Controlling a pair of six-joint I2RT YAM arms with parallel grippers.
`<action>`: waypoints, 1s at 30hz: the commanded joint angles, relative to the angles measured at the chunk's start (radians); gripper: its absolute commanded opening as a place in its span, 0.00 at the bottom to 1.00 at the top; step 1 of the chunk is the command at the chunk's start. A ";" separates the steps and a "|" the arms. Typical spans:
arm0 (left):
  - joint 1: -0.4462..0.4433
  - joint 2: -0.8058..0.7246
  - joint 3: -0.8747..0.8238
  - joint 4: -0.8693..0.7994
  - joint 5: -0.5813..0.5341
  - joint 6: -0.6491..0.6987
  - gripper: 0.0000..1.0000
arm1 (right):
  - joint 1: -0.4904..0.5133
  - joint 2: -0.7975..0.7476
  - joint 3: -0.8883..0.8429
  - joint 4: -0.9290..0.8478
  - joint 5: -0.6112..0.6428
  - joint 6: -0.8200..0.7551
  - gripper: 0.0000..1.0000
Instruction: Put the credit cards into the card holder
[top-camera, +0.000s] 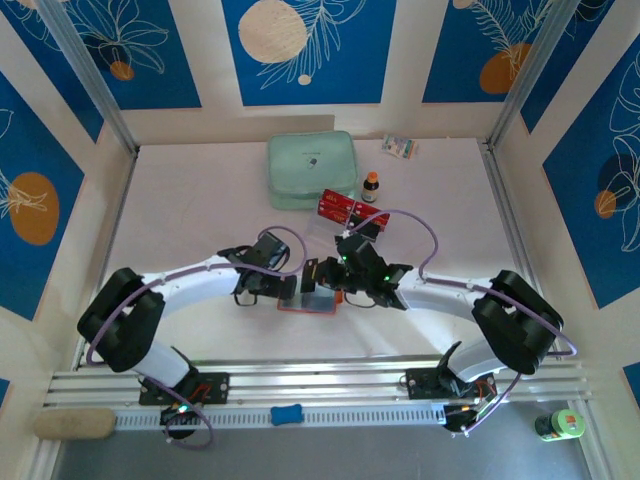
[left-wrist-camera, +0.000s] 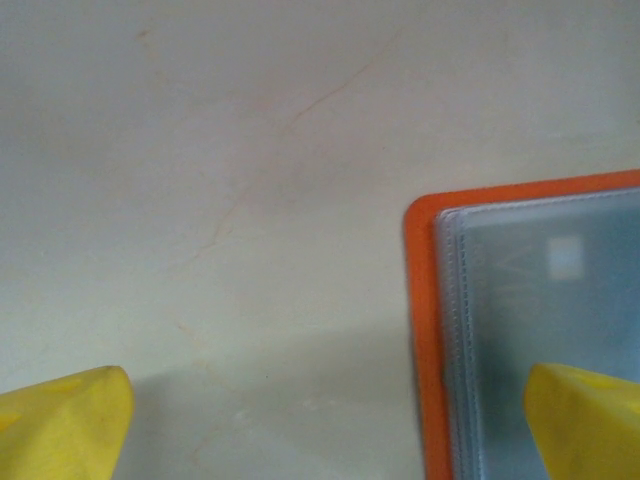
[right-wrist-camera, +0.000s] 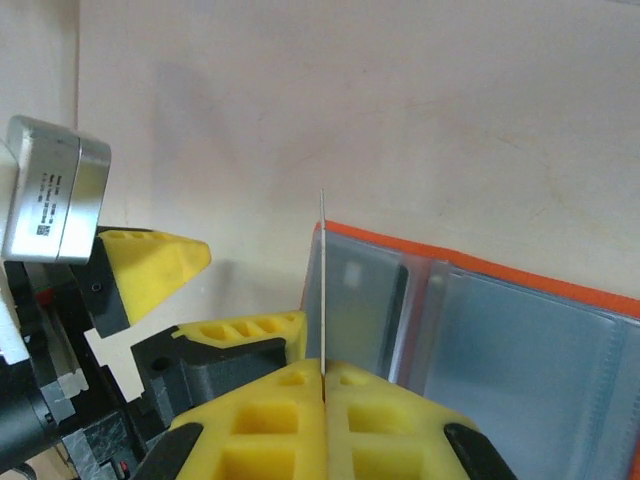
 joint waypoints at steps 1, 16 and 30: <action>-0.009 0.015 -0.023 -0.006 -0.019 0.006 1.00 | 0.010 -0.005 -0.035 0.042 0.067 0.039 0.00; -0.009 -0.004 -0.061 -0.010 -0.027 -0.019 1.00 | 0.024 0.005 -0.065 0.058 0.110 0.067 0.00; -0.010 -0.012 -0.069 -0.007 -0.029 -0.022 1.00 | 0.038 0.061 -0.059 0.105 0.106 0.064 0.00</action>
